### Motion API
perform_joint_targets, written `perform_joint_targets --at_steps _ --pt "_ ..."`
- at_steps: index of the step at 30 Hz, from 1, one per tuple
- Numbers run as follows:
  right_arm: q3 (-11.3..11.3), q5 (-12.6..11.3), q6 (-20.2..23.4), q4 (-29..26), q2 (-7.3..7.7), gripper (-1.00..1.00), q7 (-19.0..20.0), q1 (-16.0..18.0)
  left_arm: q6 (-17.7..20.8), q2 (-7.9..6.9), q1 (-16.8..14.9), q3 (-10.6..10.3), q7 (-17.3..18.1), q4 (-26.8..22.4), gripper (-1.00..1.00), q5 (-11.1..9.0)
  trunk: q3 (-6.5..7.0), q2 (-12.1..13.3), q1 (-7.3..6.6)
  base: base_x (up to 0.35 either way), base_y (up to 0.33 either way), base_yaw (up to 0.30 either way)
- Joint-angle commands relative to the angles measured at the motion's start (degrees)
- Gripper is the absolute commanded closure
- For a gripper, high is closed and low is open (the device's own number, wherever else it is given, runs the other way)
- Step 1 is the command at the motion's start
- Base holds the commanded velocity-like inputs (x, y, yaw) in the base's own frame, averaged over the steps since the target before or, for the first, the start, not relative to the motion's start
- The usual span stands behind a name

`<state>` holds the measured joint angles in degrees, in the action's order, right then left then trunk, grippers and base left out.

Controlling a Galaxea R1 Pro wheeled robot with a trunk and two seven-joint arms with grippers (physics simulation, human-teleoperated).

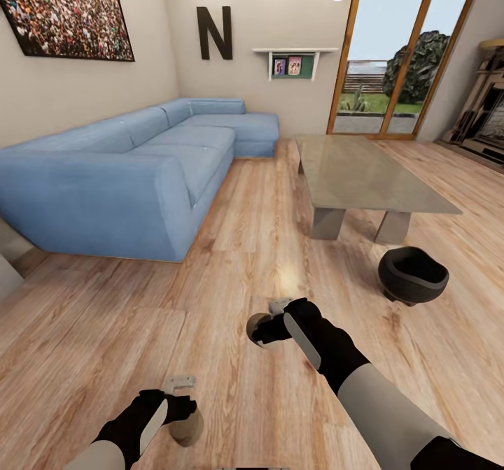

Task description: Place each of the two pumpkins and all three candles from the living room inside a cabinet in the living room (use any cabinet), then make sure every cabinet is closed, and position the cauldron so it is next to a table in the living room.

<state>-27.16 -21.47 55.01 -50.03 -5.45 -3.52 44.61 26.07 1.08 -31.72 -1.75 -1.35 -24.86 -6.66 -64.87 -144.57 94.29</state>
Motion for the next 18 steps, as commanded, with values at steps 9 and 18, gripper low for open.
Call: perform_joint_targets --at_steps 9,18 --pt "-0.09 -0.59 0.18 -0.05 0.00 1.00 -0.52 0.04 0.21 -0.03 0.00 -0.18 -0.23 -0.10 -1.00 -0.55 -0.71 -0.06 0.07 0.000 0.000 0.000" --pt "-0.09 -0.59 0.18 -0.07 0.00 1.00 -0.52 0.04 0.21 -0.01 0.00 -0.15 -0.23 -0.10 -1.00 -0.55 -2.71 -0.18 0.30 0.000 0.000 0.000"
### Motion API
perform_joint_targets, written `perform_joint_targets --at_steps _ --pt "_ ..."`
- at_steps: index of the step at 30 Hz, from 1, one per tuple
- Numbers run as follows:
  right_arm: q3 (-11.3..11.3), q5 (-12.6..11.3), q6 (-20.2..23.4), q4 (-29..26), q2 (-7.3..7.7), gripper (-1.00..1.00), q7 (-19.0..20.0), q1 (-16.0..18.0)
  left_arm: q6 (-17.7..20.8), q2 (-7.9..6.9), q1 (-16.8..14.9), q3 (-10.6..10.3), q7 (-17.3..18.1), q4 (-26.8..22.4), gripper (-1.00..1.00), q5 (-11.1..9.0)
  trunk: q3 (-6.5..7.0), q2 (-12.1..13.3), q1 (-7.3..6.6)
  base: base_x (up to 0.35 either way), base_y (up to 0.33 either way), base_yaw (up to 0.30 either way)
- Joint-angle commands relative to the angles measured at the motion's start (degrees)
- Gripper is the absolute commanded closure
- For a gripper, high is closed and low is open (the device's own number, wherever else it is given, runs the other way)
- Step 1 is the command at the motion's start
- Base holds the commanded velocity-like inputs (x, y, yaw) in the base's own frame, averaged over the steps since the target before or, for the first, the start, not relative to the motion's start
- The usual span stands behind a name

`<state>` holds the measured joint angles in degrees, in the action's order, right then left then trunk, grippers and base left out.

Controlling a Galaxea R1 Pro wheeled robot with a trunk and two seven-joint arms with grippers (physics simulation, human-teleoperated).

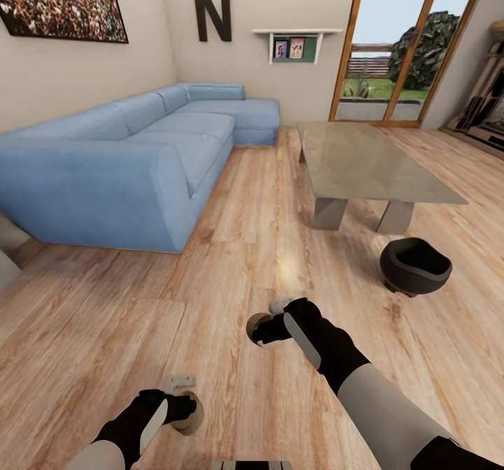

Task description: Place each of the two pumpkins and all three candles from the living room inside a cabinet in the living room (use any cabinet), then make sure every cabinet is closed, and position the cauldron so it is next to a table in the living room.

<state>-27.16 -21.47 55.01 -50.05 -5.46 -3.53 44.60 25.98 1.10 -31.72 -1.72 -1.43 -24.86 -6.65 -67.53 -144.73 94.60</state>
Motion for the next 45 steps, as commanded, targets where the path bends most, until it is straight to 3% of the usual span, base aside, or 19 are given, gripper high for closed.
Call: perform_joint_targets --at_steps 1,26,34,45 --pt "-0.08 -0.59 0.18 -0.05 0.01 1.00 -0.52 0.04 0.30 -0.03 -0.01 -0.17 -0.15 -0.10 -1.00 -0.56 -0.05 -0.02 -0.02 0.000 0.000 0.000" --pt "-0.08 -0.59 0.18 -0.03 0.01 1.00 -0.52 0.02 0.21 0.02 -0.01 -0.12 -0.36 -0.02 -1.00 -0.56 -0.05 -0.02 -0.02 0.036 -0.022 0.000" --pt "-0.08 -0.59 0.18 -0.02 0.01 1.00 -0.52 0.04 0.28 0.14 -0.01 -0.12 -4.54 -0.05 -1.00 -0.63 -0.05 -0.02 -0.02 0.000 0.000 0.000" --pt "-0.16 -0.59 0.18 -0.05 0.01 1.00 -0.50 0.05 0.23 0.21 -0.01 -0.20 -4.80 -0.10 -1.00 -0.70 -0.05 -0.02 -0.02 0.000 0.000 0.000"
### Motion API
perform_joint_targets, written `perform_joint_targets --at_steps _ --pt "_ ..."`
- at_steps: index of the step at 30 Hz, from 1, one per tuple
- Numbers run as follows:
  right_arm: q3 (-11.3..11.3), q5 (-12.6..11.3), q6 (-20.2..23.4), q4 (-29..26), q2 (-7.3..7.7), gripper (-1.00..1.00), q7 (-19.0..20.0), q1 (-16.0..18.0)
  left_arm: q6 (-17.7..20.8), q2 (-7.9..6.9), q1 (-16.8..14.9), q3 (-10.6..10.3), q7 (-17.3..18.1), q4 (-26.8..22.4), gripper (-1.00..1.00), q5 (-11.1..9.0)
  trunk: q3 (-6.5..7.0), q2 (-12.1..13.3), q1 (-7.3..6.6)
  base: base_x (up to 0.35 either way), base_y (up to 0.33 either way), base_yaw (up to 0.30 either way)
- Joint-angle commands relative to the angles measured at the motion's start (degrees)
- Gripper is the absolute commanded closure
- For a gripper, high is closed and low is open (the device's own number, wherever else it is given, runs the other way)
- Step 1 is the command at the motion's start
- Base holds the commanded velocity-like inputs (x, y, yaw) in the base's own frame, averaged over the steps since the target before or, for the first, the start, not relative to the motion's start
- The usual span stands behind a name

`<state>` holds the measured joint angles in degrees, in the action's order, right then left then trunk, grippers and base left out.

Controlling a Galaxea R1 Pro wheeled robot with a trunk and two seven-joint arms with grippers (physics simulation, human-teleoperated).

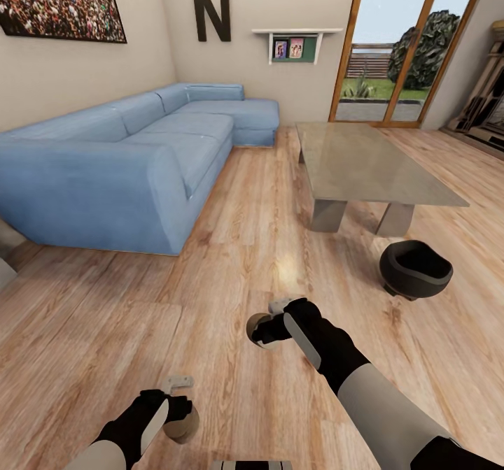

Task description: Place each of the two pumpkins and all three candles from the living room inside a cabinet in the living room (use any cabinet), then make sure every cabinet is closed, and position the cauldron so it is next to a table in the living room.

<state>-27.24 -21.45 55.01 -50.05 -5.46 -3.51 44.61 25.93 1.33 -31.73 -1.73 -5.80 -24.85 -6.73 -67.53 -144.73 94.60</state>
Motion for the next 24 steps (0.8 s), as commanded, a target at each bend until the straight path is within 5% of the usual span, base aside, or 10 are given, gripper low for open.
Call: perform_joint_targets --at_steps 1,7,15,24 --pt "-0.09 -0.61 0.18 -0.03 0.01 1.00 -0.52 0.03 0.28 -0.01 0.00 -0.19 -0.35 -0.11 -1.00 -0.63 -0.05 -0.02 -0.01 0.000 0.000 0.000" --pt "-0.07 -0.61 0.18 -0.02 0.01 1.00 -0.52 -0.04 0.27 -0.01 0.00 -0.20 -0.27 -0.11 -1.00 -0.65 -0.05 -0.02 -0.01 0.000 0.000 0.000" --pt "-0.01 -0.61 0.18 -0.05 0.01 1.00 -0.52 -0.05 0.33 -0.01 0.00 -0.22 -0.27 -0.11 -1.00 -0.65 -1.82 -0.13 0.19 0.000 0.000 0.000" --pt "-0.05 -0.62 0.18 -0.02 0.01 1.00 -0.52 -0.05 0.35 -0.01 0.00 -0.22 -0.18 -0.08 -1.00 -0.65 -1.82 -0.13 0.19 0.000 0.000 0.000"
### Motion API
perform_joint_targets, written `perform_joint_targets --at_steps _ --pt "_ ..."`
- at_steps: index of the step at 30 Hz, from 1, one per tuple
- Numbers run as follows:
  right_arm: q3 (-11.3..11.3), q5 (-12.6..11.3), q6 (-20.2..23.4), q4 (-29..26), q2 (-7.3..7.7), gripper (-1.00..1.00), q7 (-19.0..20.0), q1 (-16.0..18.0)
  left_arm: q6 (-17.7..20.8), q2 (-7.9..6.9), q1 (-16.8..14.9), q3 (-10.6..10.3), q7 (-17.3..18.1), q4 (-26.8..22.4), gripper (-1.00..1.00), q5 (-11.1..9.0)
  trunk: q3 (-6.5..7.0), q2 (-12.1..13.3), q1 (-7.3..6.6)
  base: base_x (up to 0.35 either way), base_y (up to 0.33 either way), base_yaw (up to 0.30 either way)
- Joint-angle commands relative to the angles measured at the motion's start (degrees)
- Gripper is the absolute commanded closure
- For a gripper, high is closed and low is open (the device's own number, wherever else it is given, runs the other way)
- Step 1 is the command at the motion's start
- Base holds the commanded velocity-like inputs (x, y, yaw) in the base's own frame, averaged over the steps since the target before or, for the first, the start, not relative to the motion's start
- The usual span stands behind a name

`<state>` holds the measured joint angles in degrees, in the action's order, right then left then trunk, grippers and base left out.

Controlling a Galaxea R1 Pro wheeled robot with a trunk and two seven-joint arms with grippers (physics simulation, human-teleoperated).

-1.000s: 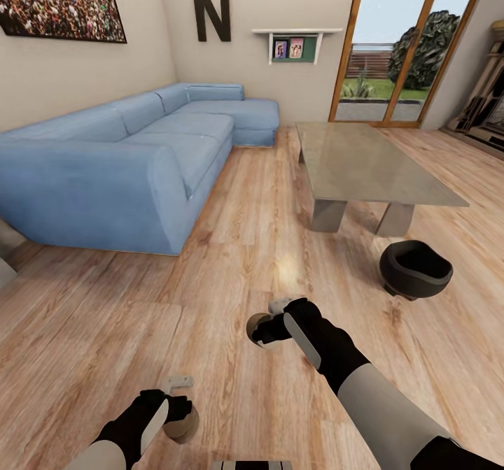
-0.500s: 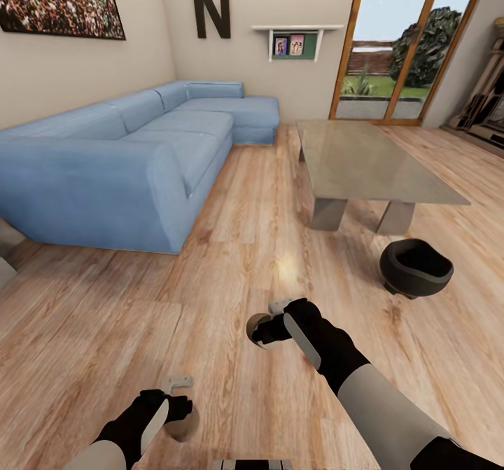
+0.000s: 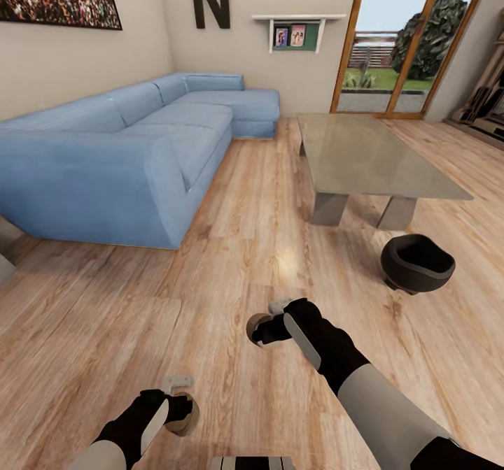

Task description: Place each of the two pumpkins and all three candles from the living room inside a cabinet in the living room (use any cabinet), then make sure every cabinet is closed, and position the cauldron so it is next to a table in the living room.

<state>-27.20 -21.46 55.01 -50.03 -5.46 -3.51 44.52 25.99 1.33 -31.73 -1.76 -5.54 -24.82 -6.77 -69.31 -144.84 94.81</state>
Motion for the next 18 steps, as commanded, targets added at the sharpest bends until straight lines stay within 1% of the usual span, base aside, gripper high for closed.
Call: perform_joint_targets --at_steps 1,6,18 --pt "-0.10 -0.61 0.18 -0.05 0.01 1.00 -0.52 0.04 0.29 -0.01 0.00 -0.19 -0.44 -0.10 -1.00 -0.61 -0.05 -0.02 -0.01 0.000 0.000 0.000" --pt "-0.13 -0.61 0.18 -0.07 0.01 1.00 -0.51 0.04 0.22 -0.01 0.00 -0.22 -0.44 -0.08 -1.00 -0.64 -0.05 -0.02 -0.01 0.115 -0.031 0.000" --pt "-0.13 -0.61 0.18 -0.07 0.01 1.00 -0.48 0.04 0.20 -0.01 0.00 -0.20 -0.44 -0.05 -1.00 -0.62 -0.05 -0.02 -0.01 0.009 -0.003 0.000"
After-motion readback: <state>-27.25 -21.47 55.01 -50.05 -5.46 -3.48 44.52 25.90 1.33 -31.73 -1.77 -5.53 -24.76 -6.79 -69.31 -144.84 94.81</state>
